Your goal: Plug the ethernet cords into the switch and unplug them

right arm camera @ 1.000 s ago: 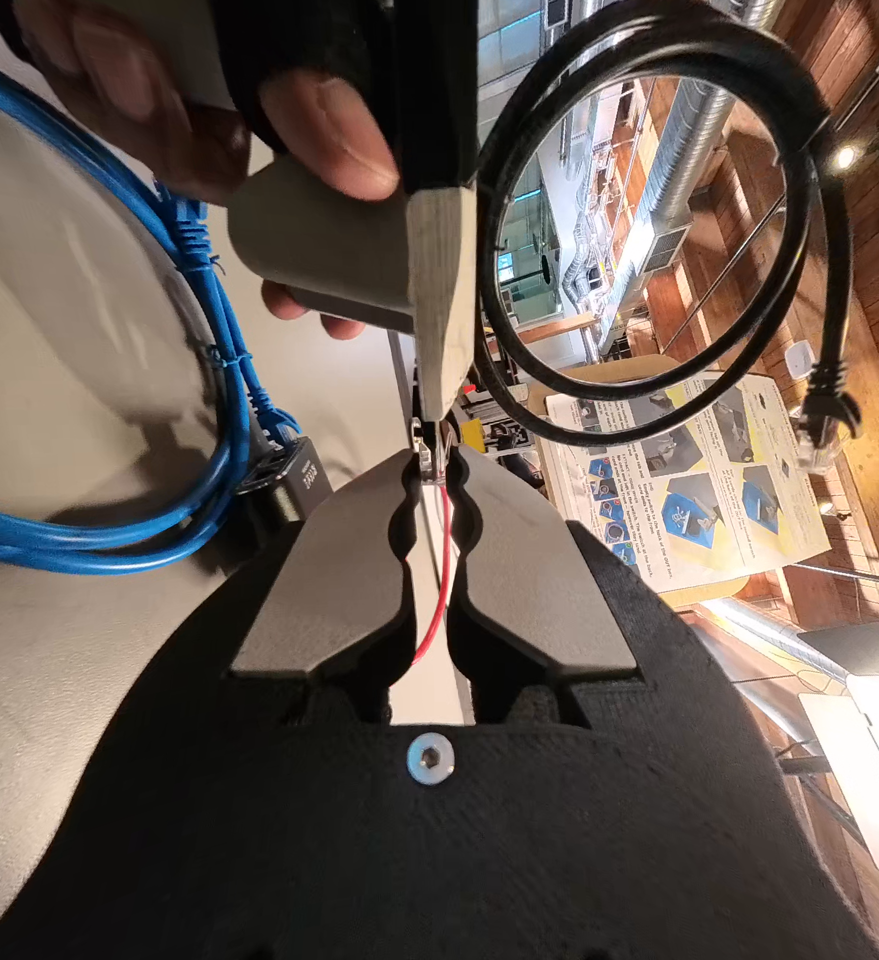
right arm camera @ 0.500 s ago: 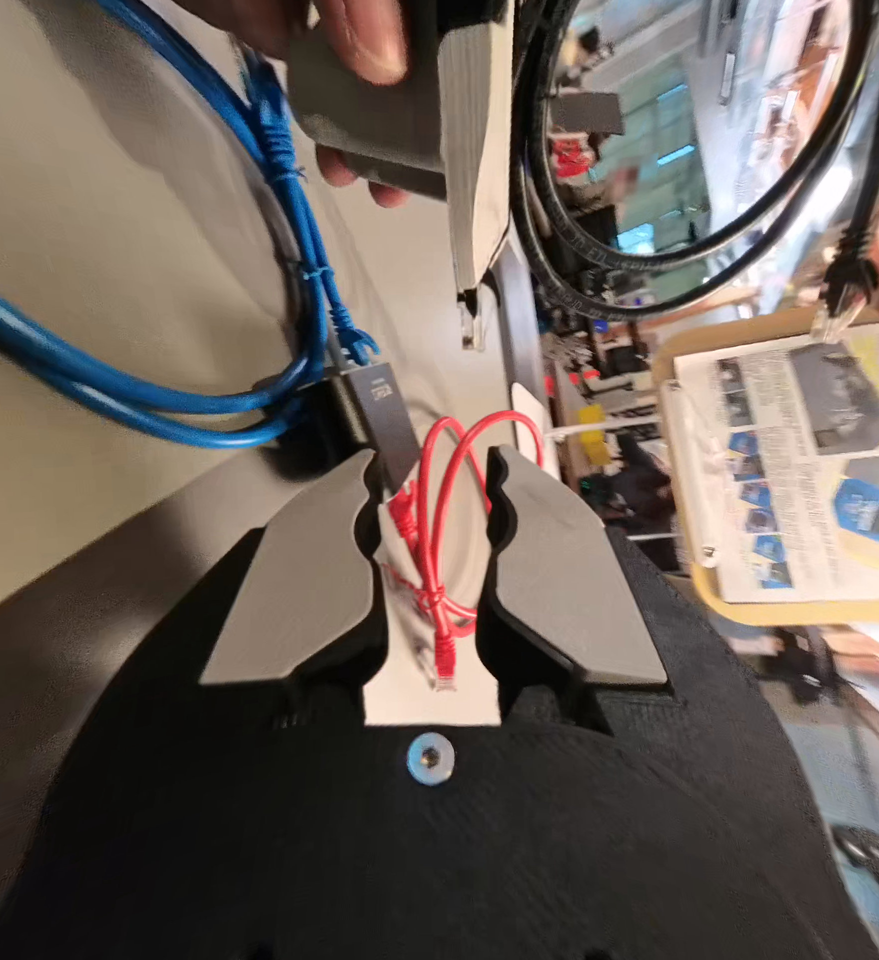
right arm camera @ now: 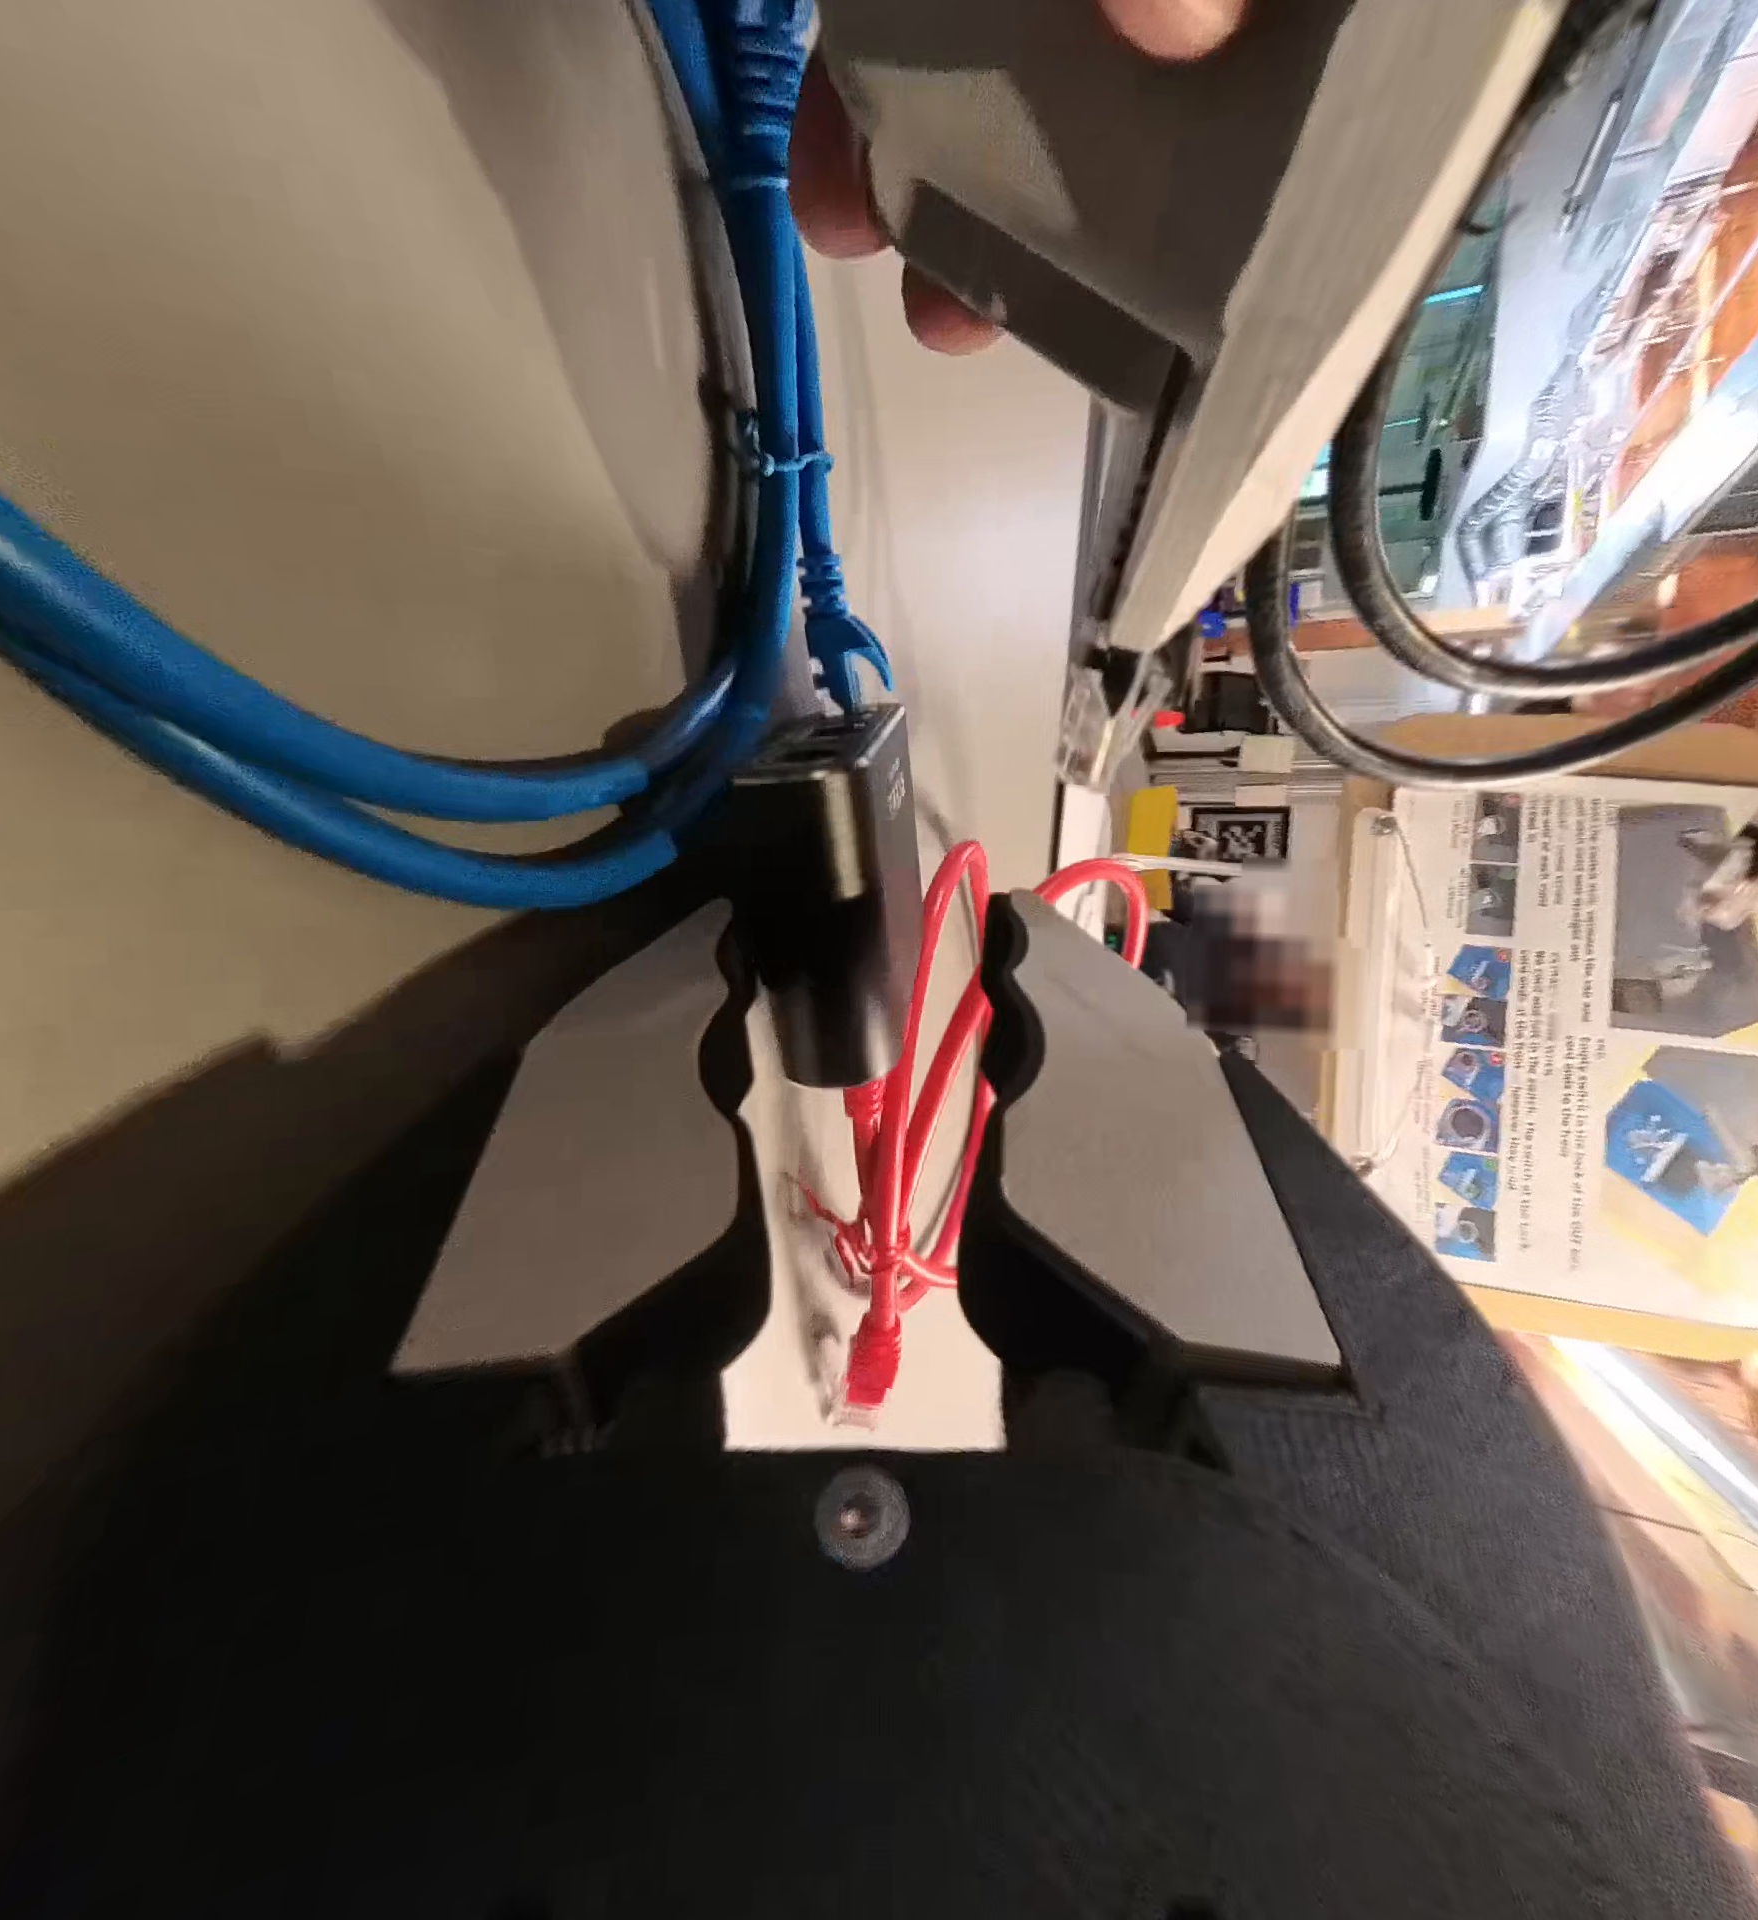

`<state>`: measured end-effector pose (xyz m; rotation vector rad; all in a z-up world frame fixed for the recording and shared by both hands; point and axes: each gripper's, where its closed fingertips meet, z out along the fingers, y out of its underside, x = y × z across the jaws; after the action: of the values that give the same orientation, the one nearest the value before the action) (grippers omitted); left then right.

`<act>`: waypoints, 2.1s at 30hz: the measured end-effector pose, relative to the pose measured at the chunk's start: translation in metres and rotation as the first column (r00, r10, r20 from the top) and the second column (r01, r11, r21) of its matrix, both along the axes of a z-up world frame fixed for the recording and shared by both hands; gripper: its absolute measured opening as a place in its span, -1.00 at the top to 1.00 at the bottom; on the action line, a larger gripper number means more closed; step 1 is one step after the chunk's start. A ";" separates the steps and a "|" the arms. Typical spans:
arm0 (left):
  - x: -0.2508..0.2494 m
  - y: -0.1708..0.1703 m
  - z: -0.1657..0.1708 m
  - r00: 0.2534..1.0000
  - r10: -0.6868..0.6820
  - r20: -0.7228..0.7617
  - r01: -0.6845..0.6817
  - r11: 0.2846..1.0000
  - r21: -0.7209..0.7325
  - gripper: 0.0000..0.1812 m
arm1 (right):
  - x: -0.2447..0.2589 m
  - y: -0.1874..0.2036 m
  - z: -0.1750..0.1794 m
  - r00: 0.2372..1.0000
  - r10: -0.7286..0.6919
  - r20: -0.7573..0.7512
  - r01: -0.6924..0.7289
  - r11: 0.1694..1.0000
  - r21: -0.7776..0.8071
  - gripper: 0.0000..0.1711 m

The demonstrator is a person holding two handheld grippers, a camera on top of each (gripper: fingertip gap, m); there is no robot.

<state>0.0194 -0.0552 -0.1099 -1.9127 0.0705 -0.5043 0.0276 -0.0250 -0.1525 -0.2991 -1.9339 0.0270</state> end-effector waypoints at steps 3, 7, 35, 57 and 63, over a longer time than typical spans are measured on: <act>-0.002 0.000 0.001 1.000 0.010 0.006 -0.010 1.000 0.004 0.90 | -0.010 0.004 0.000 0.998 -0.040 -0.048 0.045 0.994 0.101 0.71; -0.005 -0.001 0.001 0.998 0.039 -0.039 -0.039 0.999 -0.004 0.84 | -0.013 0.007 0.002 0.993 -0.090 -0.080 0.092 0.995 0.031 0.71; 0.001 -0.003 -0.008 0.987 0.093 -0.134 -0.106 0.990 -0.098 0.86 | -0.004 0.011 0.012 0.984 -0.156 -0.084 0.129 0.956 -0.265 0.71; -0.001 -0.003 -0.016 0.983 0.015 0.184 0.011 0.990 -0.139 0.85 | 0.000 0.003 0.018 0.995 -0.055 -0.086 0.024 0.946 -0.323 0.71; 0.002 -0.005 -0.018 0.975 -0.008 0.224 0.046 0.986 -0.162 0.84 | 0.000 0.000 0.017 0.996 -0.020 -0.086 -0.007 0.952 -0.305 0.71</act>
<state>0.0216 -0.0603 -0.1281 -2.0063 -0.0945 -0.7606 0.0277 -0.0251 -0.1354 -0.5024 -1.8386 0.3328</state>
